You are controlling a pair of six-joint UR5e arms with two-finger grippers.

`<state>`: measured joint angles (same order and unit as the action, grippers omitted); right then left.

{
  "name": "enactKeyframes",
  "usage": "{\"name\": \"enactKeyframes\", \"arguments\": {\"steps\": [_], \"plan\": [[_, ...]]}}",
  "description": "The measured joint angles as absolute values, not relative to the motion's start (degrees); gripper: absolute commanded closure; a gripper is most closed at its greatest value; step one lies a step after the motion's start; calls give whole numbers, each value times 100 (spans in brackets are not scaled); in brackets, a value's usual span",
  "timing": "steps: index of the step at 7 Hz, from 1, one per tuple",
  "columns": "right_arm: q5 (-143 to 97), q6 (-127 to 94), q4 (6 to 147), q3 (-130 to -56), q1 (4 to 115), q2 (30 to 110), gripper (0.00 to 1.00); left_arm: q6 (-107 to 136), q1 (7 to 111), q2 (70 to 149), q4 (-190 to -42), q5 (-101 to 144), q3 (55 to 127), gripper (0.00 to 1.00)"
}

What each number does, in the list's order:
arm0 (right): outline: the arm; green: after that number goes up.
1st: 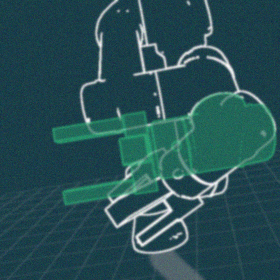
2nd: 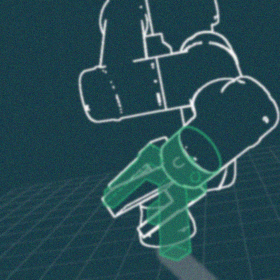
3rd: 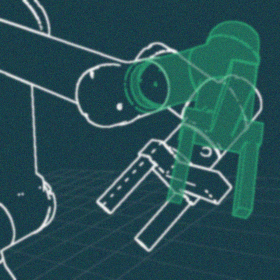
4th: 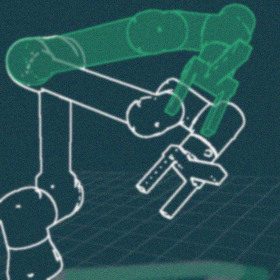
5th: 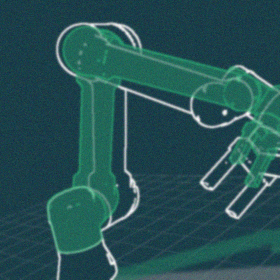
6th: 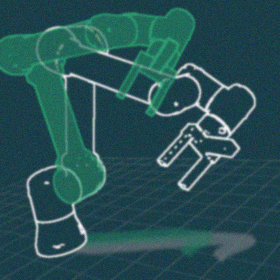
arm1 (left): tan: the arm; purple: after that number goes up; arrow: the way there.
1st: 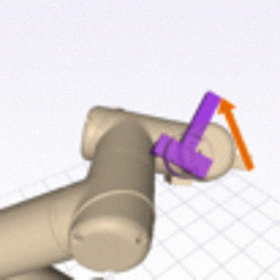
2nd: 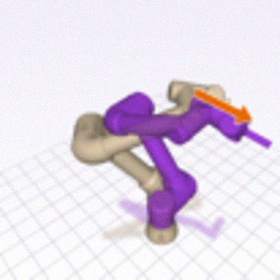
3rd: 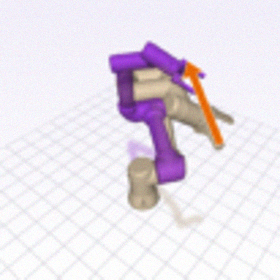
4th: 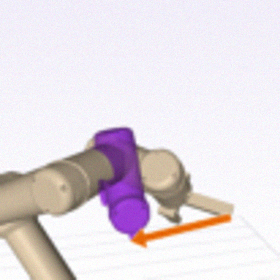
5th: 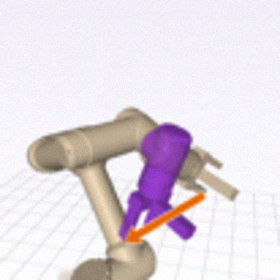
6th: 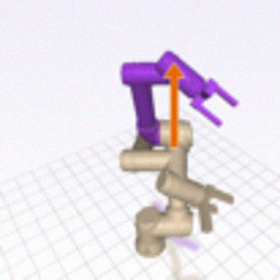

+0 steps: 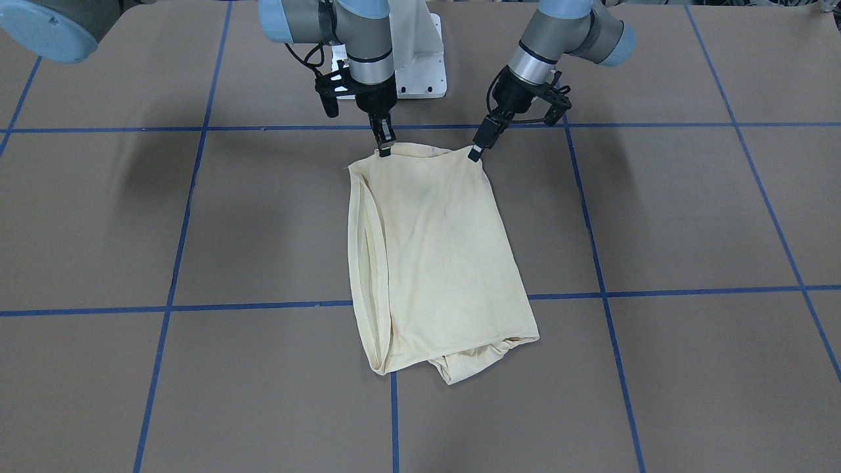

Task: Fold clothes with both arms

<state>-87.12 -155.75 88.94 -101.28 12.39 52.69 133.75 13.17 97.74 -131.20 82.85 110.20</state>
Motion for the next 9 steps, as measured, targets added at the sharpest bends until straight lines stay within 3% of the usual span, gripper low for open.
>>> {"name": "enactKeyframes", "arguments": {"steps": [2, 4, 6, 9], "plan": [[-8710, -15569, 8897, -10143, 1239, 5292, 100, 13400, 1129, 9779, -13097, 8120, 10972, 34], [-8710, -15566, 8895, -10143, 1239, 5303, 100, 13451, 1046, 9783, -13088, 8049, 10926, 50], [-8710, -15565, 8895, -10145, 1239, 5303, 100, 13572, 990, 9788, -13089, 8035, 10911, 100], [-8710, -15565, 8889, -10148, 1239, 5337, 100, 13747, 981, 9781, -13128, 8041, 10920, 100]]}}
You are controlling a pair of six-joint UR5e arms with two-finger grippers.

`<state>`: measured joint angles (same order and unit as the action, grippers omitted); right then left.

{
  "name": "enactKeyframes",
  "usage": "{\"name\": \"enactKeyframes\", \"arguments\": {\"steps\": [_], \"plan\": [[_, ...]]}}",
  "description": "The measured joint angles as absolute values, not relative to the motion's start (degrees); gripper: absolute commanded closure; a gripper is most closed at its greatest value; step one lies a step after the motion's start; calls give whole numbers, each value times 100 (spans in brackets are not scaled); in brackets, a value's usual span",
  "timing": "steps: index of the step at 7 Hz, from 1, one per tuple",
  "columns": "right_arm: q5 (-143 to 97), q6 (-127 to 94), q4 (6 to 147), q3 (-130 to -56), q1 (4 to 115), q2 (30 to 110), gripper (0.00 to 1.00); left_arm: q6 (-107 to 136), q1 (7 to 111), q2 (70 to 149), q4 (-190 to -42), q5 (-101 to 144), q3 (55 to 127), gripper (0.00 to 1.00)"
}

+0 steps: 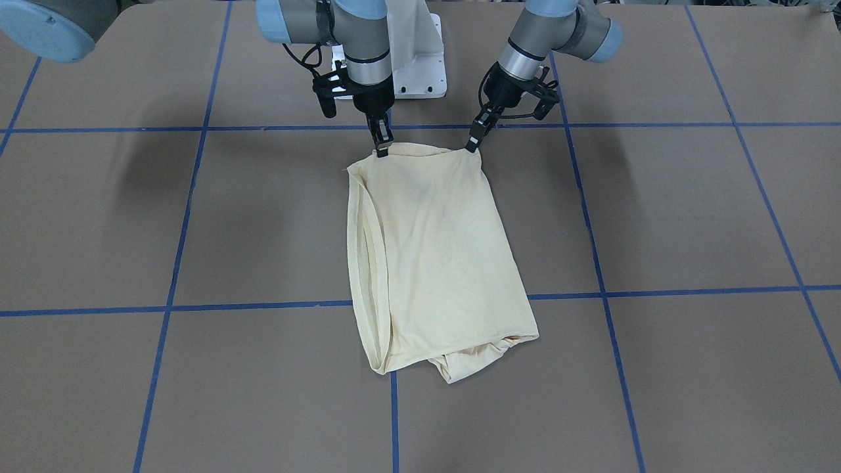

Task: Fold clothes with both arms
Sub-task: 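Lift the near edge with both grippers and fold it toward the far edge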

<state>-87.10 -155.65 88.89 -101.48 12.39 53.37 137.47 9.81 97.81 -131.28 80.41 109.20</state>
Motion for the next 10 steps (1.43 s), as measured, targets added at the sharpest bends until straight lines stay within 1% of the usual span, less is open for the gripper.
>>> {"name": "enactKeyframes", "arguments": {"steps": [3, 4, 6, 7, 8, 9, 10], "plan": [[-8716, -15566, 8893, -10220, 1233, 5370, 100, 13749, 984, 9743, -13153, 8046, 11096, 100], [-8718, -15565, 8932, -10336, 1218, 5408, 100, 13746, 984, 9711, -13151, 8082, 11356, 100], [-8735, -15565, 9369, -11040, 1175, 5596, 100, 13771, 991, 9526, -13103, 8292, 12195, 100], [-8758, -15501, 9719, -11323, 1229, 5544, 100, 13778, 1013, 9454, -13088, 8358, 12510, 100], [-8804, -15265, 10015, -11428, 1420, 5405, 100, 13740, 1119, 9452, -13082, 8408, 12659, 100], [-8928, -14945, 10181, -11349, 1721, 5224, 100, 13628, 1346, 9492, -13075, 8441, 12656, 100], [-9138, -14611, 10231, -11047, 2084, 4945, 100, 13473, 1636, 9552, -13067, 8468, 12554, 100]]}}
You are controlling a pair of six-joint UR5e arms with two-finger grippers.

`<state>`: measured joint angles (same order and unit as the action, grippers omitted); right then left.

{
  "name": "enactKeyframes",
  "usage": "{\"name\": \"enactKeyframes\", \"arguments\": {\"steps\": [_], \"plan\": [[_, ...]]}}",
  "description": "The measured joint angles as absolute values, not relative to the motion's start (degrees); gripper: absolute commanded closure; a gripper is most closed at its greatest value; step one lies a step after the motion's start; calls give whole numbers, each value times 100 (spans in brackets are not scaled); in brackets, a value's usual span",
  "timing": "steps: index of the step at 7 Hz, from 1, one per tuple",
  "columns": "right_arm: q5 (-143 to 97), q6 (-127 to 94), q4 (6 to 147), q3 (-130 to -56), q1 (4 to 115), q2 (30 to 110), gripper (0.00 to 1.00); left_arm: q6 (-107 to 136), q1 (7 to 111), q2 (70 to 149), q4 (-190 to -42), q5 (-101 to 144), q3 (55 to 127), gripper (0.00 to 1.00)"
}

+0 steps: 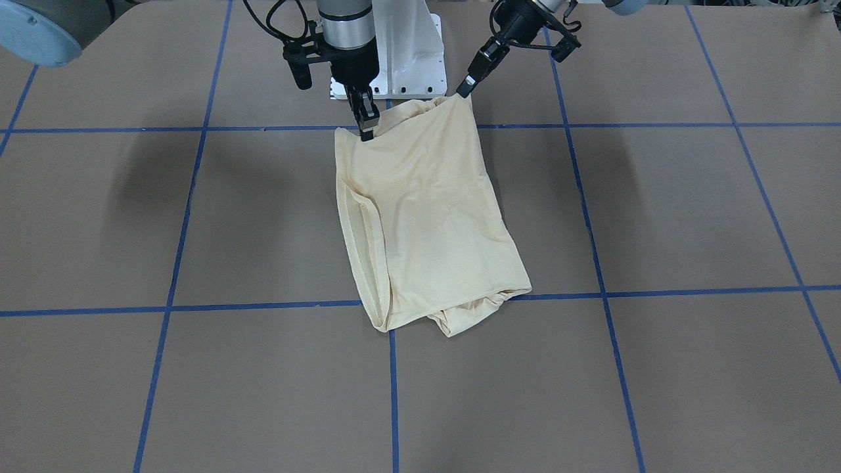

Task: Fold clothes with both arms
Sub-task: 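Lift the near edge with both grippers and fold it toward the far edge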

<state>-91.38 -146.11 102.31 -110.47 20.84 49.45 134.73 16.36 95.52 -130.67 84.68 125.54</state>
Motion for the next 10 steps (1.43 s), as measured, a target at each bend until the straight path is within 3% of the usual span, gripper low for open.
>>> {"name": "enactKeyframes", "arguments": {"steps": [2, 5, 9, 10], "plan": [[-9517, -14033, 9883, -10046, 2688, 4350, 100, 13229, 2116, 9714, -13079, 8614, 12174, 100], [-9859, -13292, 8881, -8183, 3225, 3512, 100, 12883, 2830, 10431, -13167, 8782, 11055, 100], [-10013, -12833, 8127, -6765, 3645, 2905, 100, 11963, 4029, 11137, -13474, 9508, 9671, 100], [-10021, -12774, 7878, -6440, 3712, 2797, 1, 11838, 4116, 11169, -13648, 9546, 9411, 100]]}}
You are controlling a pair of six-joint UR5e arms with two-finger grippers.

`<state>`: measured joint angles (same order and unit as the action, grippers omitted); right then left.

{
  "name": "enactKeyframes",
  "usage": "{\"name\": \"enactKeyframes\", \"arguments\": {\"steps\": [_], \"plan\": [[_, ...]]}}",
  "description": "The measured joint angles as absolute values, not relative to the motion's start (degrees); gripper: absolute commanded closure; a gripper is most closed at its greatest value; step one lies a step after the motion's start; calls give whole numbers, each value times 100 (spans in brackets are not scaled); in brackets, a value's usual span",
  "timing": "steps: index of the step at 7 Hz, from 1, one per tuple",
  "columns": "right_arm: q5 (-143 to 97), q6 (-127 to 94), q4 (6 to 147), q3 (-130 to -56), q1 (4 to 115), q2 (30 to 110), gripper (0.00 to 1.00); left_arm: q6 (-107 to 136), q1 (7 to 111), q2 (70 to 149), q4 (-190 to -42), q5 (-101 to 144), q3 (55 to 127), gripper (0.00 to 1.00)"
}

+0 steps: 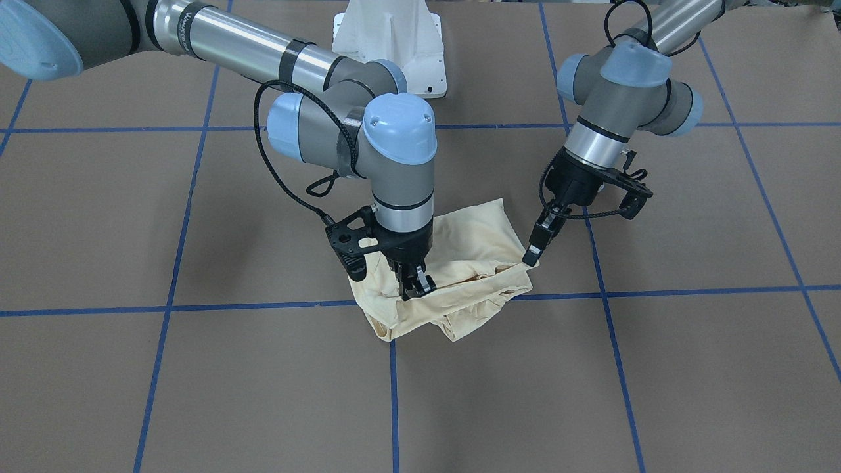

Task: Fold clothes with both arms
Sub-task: 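Lift the near edge with both grippers and fold it toward the far edge, then release the shirt and raise both grippers away from it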

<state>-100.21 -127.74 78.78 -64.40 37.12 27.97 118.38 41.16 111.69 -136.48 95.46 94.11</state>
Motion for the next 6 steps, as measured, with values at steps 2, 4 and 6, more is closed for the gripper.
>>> {"name": "enactKeyframes", "arguments": {"steps": [2, 4, 6], "plan": [[-10010, -12608, 7112, -5847, 3752, 2682, 0, 11721, 4165, 11324, -14035, 9553, 8846, 62], [-10003, -12550, 6545, -5385, 3950, 2458, 0, 11534, 4230, 11399, -14122, 9542, 8594, 61], [-10126, -12203, 6460, -5276, 4288, 2416, 0, 11401, 4472, 11410, -14193, 9580, 8516, 60]]}}
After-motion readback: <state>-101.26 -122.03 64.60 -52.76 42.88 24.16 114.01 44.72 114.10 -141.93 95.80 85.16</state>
